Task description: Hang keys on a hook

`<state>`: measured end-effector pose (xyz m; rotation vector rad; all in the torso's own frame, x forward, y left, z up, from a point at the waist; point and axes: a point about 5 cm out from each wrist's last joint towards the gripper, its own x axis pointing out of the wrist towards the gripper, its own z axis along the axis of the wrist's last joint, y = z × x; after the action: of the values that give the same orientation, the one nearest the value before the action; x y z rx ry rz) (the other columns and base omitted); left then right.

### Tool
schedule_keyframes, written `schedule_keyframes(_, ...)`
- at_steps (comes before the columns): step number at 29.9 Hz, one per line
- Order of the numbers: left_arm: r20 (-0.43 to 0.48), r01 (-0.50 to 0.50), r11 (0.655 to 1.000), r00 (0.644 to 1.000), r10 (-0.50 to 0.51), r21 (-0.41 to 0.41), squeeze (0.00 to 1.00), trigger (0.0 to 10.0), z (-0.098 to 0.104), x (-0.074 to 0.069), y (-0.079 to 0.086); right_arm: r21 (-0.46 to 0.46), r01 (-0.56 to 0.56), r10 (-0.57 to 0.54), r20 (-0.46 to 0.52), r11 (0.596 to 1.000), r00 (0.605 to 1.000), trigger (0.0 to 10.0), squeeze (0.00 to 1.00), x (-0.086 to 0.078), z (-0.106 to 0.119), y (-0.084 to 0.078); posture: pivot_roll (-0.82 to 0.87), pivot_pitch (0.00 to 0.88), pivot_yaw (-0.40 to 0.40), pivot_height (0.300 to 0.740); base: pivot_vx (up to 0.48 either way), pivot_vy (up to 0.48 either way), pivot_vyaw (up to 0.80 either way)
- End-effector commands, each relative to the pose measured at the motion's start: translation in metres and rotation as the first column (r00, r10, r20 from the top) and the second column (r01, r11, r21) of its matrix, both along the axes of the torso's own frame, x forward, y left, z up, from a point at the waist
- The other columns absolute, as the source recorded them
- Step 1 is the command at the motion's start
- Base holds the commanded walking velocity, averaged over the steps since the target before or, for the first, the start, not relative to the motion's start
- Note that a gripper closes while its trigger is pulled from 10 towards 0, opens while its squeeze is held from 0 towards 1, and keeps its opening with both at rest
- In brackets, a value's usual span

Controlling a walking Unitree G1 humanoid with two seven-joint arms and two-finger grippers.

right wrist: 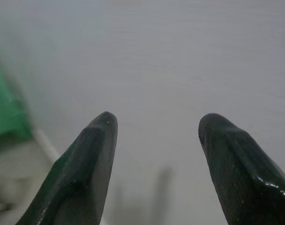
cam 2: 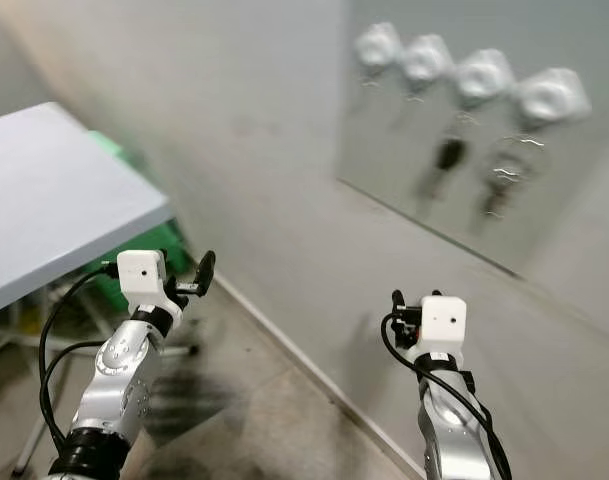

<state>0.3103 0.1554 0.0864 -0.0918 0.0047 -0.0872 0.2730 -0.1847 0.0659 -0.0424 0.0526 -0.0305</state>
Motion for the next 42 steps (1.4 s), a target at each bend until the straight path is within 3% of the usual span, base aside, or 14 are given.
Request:
schedule_keyframes(1, 0.020, 0.003, 1.000, 1.000, -0.003, 0.009, 0.00, 10.0, 0.0060, 0.0027, -0.0015, -0.008, 0.000, 0.000, 0.004, 1.000, 1.000, 10.0, 0.00, -0.0014, 0.0012, -0.0013, 0.04, 0.000, 0.013, 0.740, 0.000, 0.000, 0.80)
schedule_keyframes(33, 0.010, 0.012, 1.000, 1.000, -0.012, -0.013, 0.00, 10.0, 0.0083, 0.0037, -0.0050, -0.002, -0.013, 0.013, 0.009, 1.000, 1.000, 10.0, 0.00, 0.0039, 0.0050, -0.0002, 0.06, 0.000, -0.001, 0.740, 0.000, 0.000, 0.80)
schedule_keyframes(36, 0.004, 0.012, 1.000, 1.000, -0.012, -0.022, 0.00, 10.0, 0.0078, 0.0041, -0.0052, 0.040, -0.002, 0.001, 0.013, 0.999, 1.000, 10.0, 0.00, 0.0033, 0.0047, -0.0016, 0.06, 0.000, -0.001, 0.740, 0.000, 0.000, 0.17)
schedule_keyframes(42, -0.003, 0.020, 0.999, 1.000, -0.020, -0.028, 0.00, 10.0, 0.0073, 0.0046, -0.0067, 0.038, -0.007, 0.006, 0.019, 0.999, 1.000, 10.0, 0.00, 0.0038, 0.0059, -0.0016, 0.06, 0.000, 0.000, 0.740, 0.000, 0.000, 0.00)
